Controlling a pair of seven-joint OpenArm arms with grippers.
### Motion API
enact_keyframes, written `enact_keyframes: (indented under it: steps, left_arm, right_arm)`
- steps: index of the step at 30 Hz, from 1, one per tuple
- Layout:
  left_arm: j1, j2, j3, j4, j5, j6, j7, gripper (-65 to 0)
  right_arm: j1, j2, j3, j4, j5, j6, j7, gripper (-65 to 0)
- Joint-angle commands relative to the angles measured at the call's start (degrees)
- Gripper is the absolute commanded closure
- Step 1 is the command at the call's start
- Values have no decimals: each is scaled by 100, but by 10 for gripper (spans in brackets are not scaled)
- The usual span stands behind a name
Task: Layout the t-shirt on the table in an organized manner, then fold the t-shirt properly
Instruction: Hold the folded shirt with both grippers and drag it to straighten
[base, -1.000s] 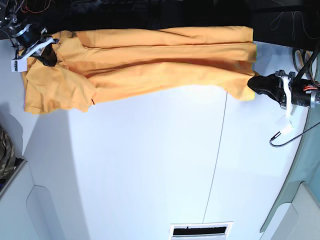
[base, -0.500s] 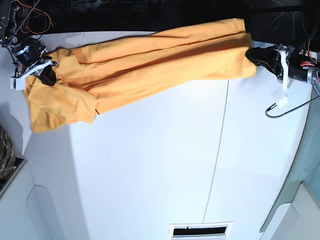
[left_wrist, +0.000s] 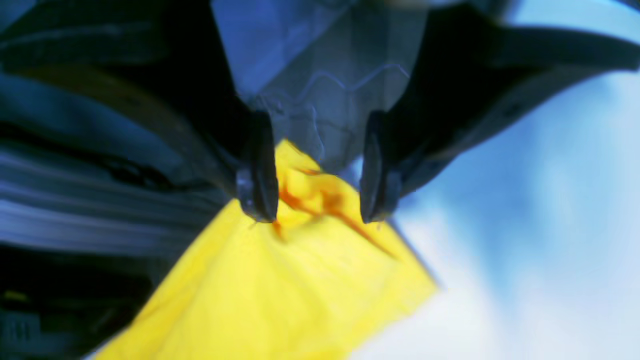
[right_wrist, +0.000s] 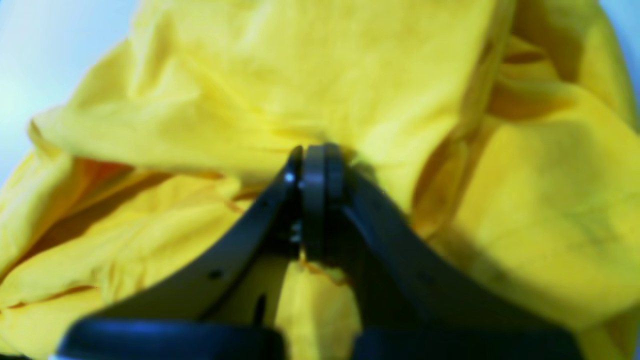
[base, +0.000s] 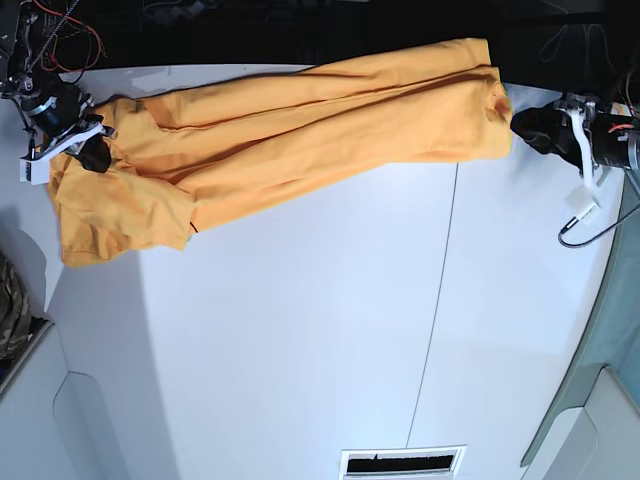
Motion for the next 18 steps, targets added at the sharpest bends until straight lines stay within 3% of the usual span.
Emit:
enact_keyframes:
  steps: [1, 5, 7, 9, 15, 18]
  left_arm:
    - [-42, -79, -236, 76, -271, -49, -50, -300]
    - [-44, 236, -890, 79, -1285, -49, 511, -274]
    - [-35, 417, -890, 94, -1286, -49, 820, -211]
    - [-15, 616, -730, 133, -1286, -49, 774, -167]
    - [2, 1316, -81, 116, -1286, -49, 518, -158]
    - [0, 1609, 219, -59, -48, -49, -315, -158]
  right_arm:
    - [35, 98, 92, 254, 101, 24, 28, 0]
    - [39, 101, 155, 826, 267, 24, -195, 0]
    - [63, 98, 153, 942, 267, 26, -208, 0]
    - [103, 96, 153, 933, 264, 26, -195, 0]
    - [254, 96, 153, 750, -28, 28, -190, 0]
    - [258, 98, 153, 560, -188, 26, -170, 0]
